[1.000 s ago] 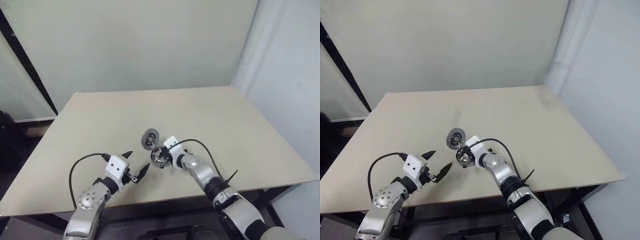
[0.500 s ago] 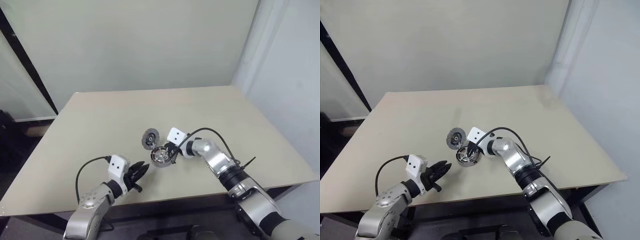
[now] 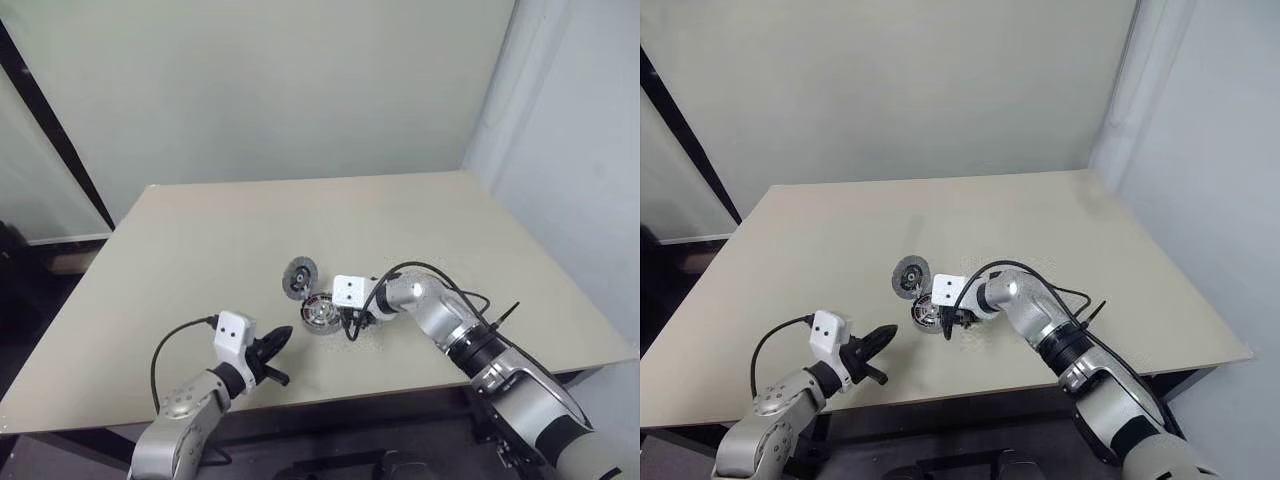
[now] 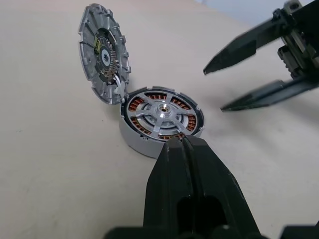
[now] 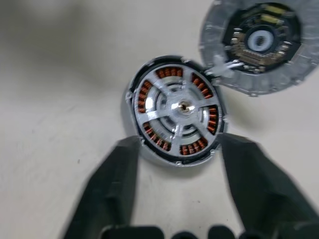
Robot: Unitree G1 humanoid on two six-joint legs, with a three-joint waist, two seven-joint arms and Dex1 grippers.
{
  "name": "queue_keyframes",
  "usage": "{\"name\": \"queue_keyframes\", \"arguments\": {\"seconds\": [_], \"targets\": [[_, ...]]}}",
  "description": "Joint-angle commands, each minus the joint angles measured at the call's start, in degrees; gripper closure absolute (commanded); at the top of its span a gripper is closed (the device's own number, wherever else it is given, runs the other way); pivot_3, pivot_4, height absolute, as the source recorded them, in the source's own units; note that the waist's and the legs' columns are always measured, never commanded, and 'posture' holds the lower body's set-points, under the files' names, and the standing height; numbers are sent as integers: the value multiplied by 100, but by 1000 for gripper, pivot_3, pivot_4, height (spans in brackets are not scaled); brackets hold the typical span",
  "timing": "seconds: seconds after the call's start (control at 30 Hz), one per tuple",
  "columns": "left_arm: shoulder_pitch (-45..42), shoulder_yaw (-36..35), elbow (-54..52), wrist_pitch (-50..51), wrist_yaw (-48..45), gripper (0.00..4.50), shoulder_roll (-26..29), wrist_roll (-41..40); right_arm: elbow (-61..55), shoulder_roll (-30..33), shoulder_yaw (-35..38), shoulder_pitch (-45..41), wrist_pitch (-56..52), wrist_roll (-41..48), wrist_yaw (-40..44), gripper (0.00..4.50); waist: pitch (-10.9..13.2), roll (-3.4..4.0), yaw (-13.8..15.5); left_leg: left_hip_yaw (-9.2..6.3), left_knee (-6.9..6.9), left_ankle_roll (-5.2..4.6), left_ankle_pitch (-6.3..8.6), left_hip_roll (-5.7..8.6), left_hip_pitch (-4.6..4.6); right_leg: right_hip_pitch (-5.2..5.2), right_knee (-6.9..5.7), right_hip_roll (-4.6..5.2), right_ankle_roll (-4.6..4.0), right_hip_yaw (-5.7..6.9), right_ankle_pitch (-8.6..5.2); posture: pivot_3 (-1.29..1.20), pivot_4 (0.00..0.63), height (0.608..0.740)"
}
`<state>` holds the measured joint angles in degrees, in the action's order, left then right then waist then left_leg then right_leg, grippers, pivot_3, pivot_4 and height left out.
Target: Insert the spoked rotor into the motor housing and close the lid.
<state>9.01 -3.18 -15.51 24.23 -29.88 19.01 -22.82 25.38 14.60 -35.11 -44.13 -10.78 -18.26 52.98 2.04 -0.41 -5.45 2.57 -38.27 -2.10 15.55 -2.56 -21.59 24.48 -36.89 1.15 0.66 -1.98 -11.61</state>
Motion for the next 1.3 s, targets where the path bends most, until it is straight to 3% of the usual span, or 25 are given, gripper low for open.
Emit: {"name": "queue_keyframes", "arguments": {"seconds": [0.03, 0.07, 0.37, 0.77, 0.87, 1.2, 1.23, 1.3], "targets": [[-17, -45, -64, -143, 33, 4500, -20, 24, -260, 61, -189, -204, 225, -234, 211, 394, 0, 0, 0, 0, 0, 0, 0, 0, 0, 0, 0, 0, 0, 0, 0, 0, 0, 740], [-16, -46, -62, -147, 37, 4500, -25, 27, -241, 86, -278, -233, 278, -309, 290, 26, 0, 0, 0, -1, 0, 0, 0, 0, 0, 0, 0, 0, 0, 0, 0, 0, 0, 740], [2, -72, -109, -104, 22, 4500, -70, -24, 350, -3, -783, -542, 677, -933, 433, 26, 0, 0, 1, -1, -4, 1, 0, 1, 0, -1, -1, -1, -1, -1, 0, 0, 0, 740], [47, -91, -160, -153, 115, 4500, -76, 19, 1428, -463, -805, -723, 1180, -1240, -27, 26, 0, 0, 1, -1, -4, 1, 0, 0, 0, -2, -2, -3, -1, -5, 1, 0, 0, 740], [43, -105, -145, -180, 117, 4500, -66, 16, 1635, -532, -783, -685, 1261, -1277, -181, 580, 0, 0, 1, 0, -5, 1, -1, 1, 0, -3, -2, -3, -1, -7, 1, 0, 0, 740], [10, -127, -92, -222, 107, 4500, -42, 26, 1952, -647, -667, -568, 1335, -1325, -425, 4032, -2, -3, -1, -1, -4, 1, 0, 1, 6, -7, -4, -4, 0, -9, 1, 0, 0, 740], [10, -132, -91, -225, 108, 4500, -38, 28, 1940, -660, -644, -559, 1333, -1316, -429, 4298, -1, -1, -1, -2, -5, 1, 0, 0, 7, -8, -5, -6, -1, -9, 1, 0, 0, 740], [14, -143, -88, -232, 109, 4500, -31, 30, 1884, -693, -576, -535, 1291, -1270, -399, 4382, -1, -1, -1, -1, -8, 2, -1, 0, 8, -8, -10, -9, -1, -14, 1, 0, 0, 740]]}}
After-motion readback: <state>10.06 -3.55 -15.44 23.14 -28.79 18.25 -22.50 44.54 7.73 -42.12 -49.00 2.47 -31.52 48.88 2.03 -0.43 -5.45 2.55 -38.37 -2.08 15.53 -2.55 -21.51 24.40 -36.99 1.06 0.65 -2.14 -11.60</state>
